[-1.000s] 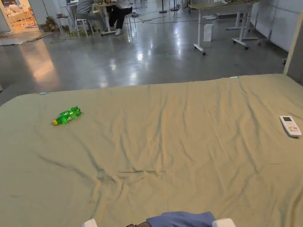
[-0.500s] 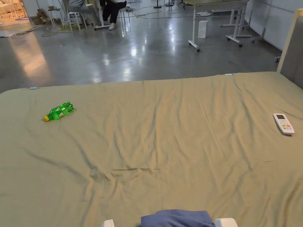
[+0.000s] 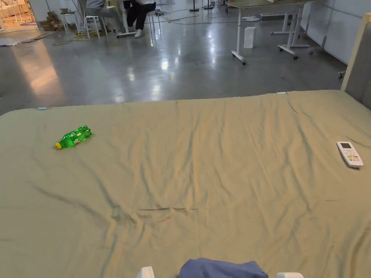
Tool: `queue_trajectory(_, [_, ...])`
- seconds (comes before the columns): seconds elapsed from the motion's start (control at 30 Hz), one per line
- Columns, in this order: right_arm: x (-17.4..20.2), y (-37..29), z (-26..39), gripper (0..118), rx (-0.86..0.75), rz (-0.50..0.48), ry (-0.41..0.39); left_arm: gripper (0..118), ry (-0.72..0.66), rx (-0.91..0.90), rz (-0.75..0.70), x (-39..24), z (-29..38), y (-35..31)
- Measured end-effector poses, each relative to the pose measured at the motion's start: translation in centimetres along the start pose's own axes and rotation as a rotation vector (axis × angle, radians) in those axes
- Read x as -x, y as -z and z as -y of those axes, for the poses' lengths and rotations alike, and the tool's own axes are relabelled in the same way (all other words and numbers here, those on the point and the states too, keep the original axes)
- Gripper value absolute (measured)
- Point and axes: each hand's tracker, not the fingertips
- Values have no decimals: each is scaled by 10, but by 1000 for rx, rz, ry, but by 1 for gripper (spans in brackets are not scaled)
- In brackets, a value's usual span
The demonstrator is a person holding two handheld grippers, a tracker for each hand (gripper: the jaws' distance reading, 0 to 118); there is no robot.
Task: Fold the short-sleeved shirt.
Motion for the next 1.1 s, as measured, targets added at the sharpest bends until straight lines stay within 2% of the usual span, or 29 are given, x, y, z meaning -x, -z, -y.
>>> queue_trajectory(0.17, [4, -3, 5, 0, -28, 5, -23, 28, 16, -2, 7, -13, -2, -7])
queue_trajectory(0.27, [9, -18, 7, 0, -86, -28, 18, 28, 14, -18, 9, -23, -10, -30])
queue_trajectory(0.33, [7, -26, 10, 0, -138, -75, 61, 28, 114, -62, -18, -4, -37, -73])
queue_trajectory(0.5, [4, -39, 17, 0, -198, -150, 185, 28, 173, -144, -228, 6, -79, -209])
queue_trajectory(0.63, [5, -26, 21, 0, -189, -164, 199, 28, 159, -273, -433, 30, -120, -327])
queue_trajectory(0.73, [13, -18, 20, 0, -166, -183, 212, 28, 122, -299, -545, 48, -148, -377])
queue_trajectory(0.83, [18, -15, 18, 0, -148, -179, 196, 29, 95, -264, -633, 70, -170, -384])
queue_trajectory(0.87, [19, -15, 17, 0, -141, -175, 188, 33, 42, -263, -651, 83, -178, -385])
queue_trajectory(0.9, [19, -15, 17, 0, -135, -171, 183, 42, 26, -261, -665, 91, -181, -383])
queue_trajectory(0.97, [17, -16, 18, 0, -127, -154, 172, 77, 30, -284, -777, 107, -187, -378])
queue_trajectory(1.0, [14, -16, 18, 0, -122, -150, 164, 85, 38, -290, -835, 109, -189, -379])
queue_trajectory(1.03, [12, -17, 19, 0, -116, -144, 151, 85, 65, -284, -864, 110, -191, -384])
queue_trajectory(1.1, [8, -20, 18, 0, -105, -133, 130, 85, 29, -273, -939, 86, -187, -393])
